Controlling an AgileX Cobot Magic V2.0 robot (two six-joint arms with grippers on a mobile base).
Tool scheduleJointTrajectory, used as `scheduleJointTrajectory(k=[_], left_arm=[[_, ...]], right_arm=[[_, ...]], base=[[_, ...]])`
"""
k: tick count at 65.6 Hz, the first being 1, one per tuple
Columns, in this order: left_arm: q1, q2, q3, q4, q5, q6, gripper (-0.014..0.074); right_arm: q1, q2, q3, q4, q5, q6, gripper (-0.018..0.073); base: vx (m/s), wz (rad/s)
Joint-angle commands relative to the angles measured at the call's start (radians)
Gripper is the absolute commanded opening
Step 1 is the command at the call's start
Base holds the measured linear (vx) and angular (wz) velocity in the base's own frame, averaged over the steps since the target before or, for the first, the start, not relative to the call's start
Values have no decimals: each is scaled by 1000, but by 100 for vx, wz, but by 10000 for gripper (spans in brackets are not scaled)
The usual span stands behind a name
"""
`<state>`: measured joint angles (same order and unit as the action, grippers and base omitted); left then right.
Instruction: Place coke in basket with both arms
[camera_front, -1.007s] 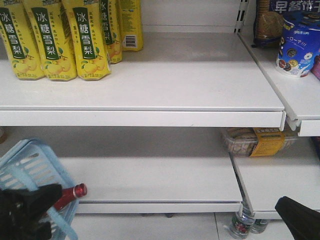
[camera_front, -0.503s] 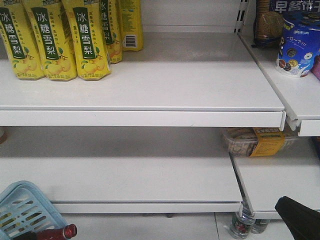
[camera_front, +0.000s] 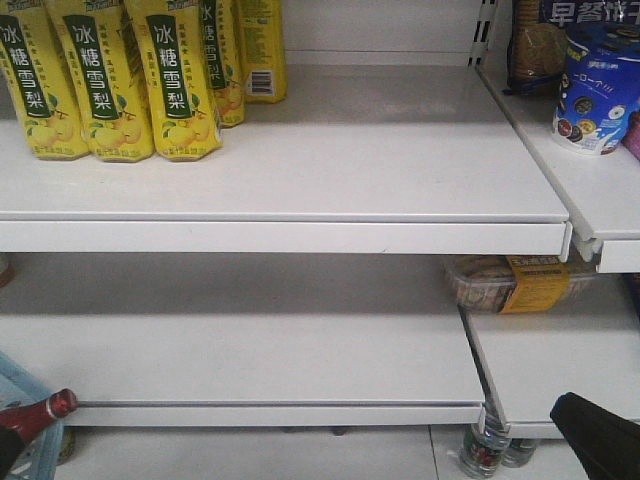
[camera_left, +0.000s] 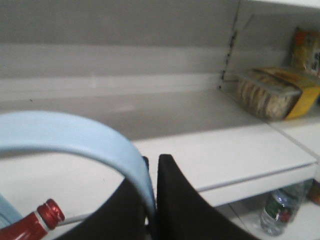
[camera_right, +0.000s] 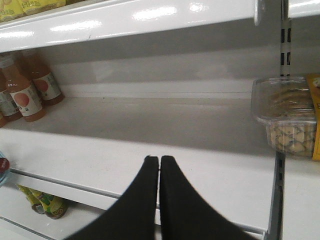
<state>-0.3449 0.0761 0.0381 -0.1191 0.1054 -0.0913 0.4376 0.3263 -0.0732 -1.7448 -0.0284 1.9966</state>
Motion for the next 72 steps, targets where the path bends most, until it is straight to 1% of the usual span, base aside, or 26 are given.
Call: scheduleJointTrajectory(k=[1,4,7,14,19,22,31,36,42,48,52,72], left_arm=[[62,-81,-29,43,-138,38,-6],[99,-113,-29,43,-136,37,-6],[131,-103,-29,43,-147,28,-6],[201,-104,-29,44,-142,-30,-6],[247,-104,-29,44,-155,-114,-6],[265,-104,-29,53,-163,-157,-6],[298,-104,-29,149,-177,-318,-6],[302,-104,-29,173,-172,-367,-6],[302,-104,-29,181,-171,-369,-6],[302,-104,-29,220,-175,-370,-6],[302,-104,-29,228,-176,-369,-6],[302,-104,-29,226,-176,-274,-6]], right_arm=[[-6,6,-29,-39,22,-3,-5],[-6,6,-29,-39,22,-3,-5],[-6,6,-29,-39,23,-3,-5],[-6,6,-29,-39,21,-3,-5],[-6,6,-29,-39,20,-3,-5],[-6,6,-29,-39,20,-3,-5],[-6,6,-29,-39,20,-3,-5],[-6,6,-29,-39,20,-3,-5],[-6,6,-29,-39,20,-3,-5],[-6,6,-29,-39,19,-3,-5],[-6,6,-29,-39,18,-3,-5],[-6,6,-29,-39,20,-3,-5]], base=[[0,0],[0,0],[0,0],[0,0],[0,0],[0,0],[0,0],[0,0],[0,0],[0,0],[0,0],[0,0]])
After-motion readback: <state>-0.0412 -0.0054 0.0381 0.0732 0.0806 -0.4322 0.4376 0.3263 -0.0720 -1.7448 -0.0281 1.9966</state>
